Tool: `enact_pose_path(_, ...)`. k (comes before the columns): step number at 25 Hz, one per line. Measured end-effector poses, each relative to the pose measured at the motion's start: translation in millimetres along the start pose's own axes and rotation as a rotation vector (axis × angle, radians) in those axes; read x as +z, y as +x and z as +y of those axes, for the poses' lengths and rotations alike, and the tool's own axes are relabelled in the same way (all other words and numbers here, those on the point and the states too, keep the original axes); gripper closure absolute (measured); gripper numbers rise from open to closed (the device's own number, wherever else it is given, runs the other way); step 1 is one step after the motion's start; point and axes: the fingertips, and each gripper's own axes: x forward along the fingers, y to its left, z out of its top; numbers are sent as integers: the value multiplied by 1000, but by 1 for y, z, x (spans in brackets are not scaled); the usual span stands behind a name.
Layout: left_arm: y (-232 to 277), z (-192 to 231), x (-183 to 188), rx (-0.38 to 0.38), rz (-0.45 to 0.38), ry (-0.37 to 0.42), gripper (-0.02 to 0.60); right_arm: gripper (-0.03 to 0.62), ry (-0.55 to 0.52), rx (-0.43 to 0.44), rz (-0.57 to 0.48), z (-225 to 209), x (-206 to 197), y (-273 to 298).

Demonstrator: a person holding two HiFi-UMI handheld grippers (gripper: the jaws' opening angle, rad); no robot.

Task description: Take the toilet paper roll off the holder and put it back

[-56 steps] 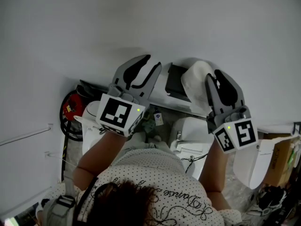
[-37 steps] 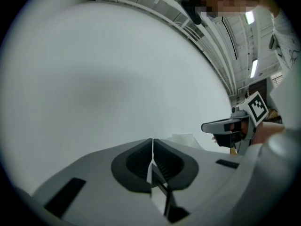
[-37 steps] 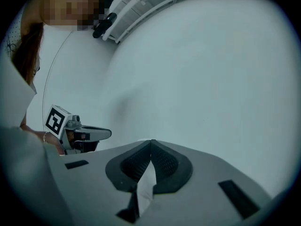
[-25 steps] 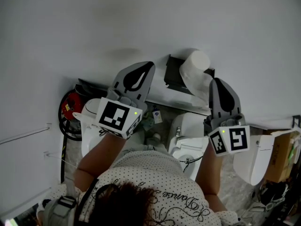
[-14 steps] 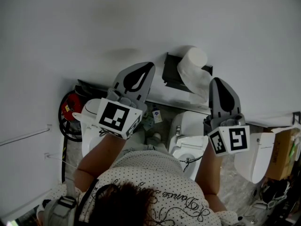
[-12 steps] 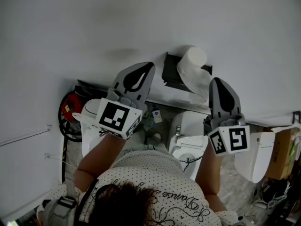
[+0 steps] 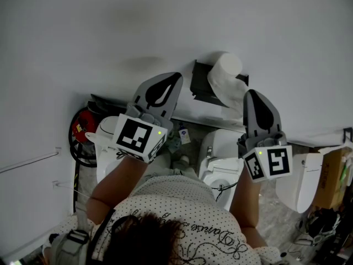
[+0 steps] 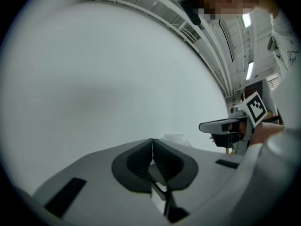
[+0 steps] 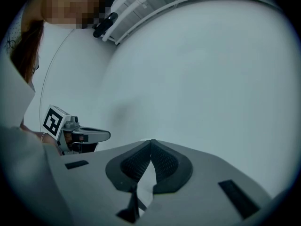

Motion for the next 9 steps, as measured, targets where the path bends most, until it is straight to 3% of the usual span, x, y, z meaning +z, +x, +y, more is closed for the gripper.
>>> enact_pose_path(9,-12,-4,5,-9,-9,11,575,582,-9,6,-1,13,4,-6)
